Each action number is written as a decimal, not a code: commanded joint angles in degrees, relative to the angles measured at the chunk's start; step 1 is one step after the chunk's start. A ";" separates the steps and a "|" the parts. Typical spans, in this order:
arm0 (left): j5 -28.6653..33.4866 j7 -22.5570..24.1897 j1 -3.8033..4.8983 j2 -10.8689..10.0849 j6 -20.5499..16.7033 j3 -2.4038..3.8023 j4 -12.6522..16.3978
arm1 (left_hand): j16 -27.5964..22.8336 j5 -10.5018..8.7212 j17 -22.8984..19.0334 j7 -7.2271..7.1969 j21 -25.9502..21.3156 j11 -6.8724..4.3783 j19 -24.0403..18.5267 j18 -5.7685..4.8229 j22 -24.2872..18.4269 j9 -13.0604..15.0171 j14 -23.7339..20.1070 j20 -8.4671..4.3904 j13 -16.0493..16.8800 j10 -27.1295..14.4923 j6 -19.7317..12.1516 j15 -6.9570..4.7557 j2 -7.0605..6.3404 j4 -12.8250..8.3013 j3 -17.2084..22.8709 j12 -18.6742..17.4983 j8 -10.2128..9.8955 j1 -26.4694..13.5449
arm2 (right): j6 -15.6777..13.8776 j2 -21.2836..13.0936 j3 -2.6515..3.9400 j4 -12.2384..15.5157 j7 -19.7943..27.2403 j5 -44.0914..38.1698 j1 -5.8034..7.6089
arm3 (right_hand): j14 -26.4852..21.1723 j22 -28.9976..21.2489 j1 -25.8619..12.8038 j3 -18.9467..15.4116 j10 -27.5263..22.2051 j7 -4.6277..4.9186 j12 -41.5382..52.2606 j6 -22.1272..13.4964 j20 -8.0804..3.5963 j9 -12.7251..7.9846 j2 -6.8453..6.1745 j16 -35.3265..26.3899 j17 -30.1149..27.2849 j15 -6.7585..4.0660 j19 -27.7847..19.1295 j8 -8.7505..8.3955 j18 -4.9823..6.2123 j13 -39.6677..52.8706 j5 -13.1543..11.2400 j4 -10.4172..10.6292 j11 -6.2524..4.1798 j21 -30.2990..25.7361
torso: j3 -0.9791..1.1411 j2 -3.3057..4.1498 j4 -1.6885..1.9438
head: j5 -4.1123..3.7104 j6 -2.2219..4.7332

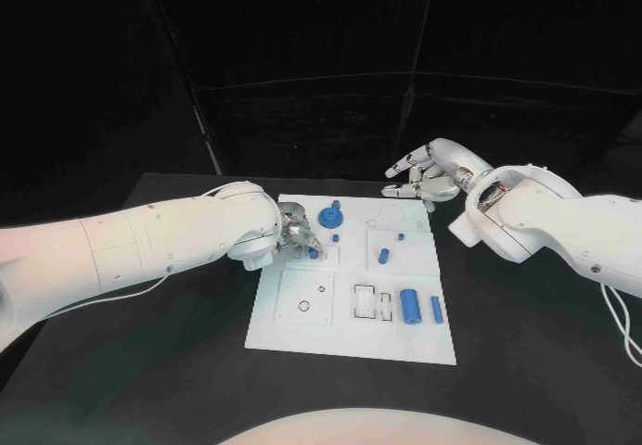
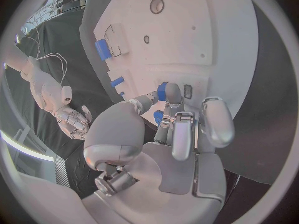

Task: Assemble the parts on the task board

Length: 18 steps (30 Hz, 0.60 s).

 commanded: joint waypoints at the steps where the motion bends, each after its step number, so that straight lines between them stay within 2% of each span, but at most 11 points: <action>1: 0.14 0.33 -0.38 0.07 -2.90 -0.10 -0.10 | -0.11 0.29 12.62 -0.48 0.15 -0.25 0.28 -0.41 0.06 -0.14 5.33 -0.04 0.05 0.53 0.06 -0.52 0.07 -8.65 9.04 0.33 -0.04 0.64 | 0.16 -0.02 0.04 -0.01 0.31 0.20 0.11 | 6.06 -0.03 -0.04 -0.07 -0.13 0.01 0.17 -0.46 0.16 -0.02 0.52 0.14 15.09 -0.19 0.40 0.38 0.47 -0.04 0.21 0.39 -0.11 -0.35 | -0.07 0.05 -0.11 | 0.03 -0.10; 18: 0.13 -1.50 -0.63 0.06 0.20 -0.10 -0.04 | -0.13 0.30 12.59 -0.52 0.18 -0.28 0.34 -0.42 0.11 0.01 5.33 -0.11 0.15 0.65 0.04 -0.58 -0.15 -8.48 9.22 0.52 0.18 0.42 | 0.37 0.21 0.03 -0.33 0.32 0.21 0.10 | 6.06 -0.12 -0.08 -0.13 -0.19 0.01 0.14 -0.47 0.16 -0.02 0.57 0.14 15.09 -0.19 0.42 0.40 0.47 -0.14 0.31 0.50 -0.11 -0.42 | -0.02 0.05 -0.09 | -0.17 -0.37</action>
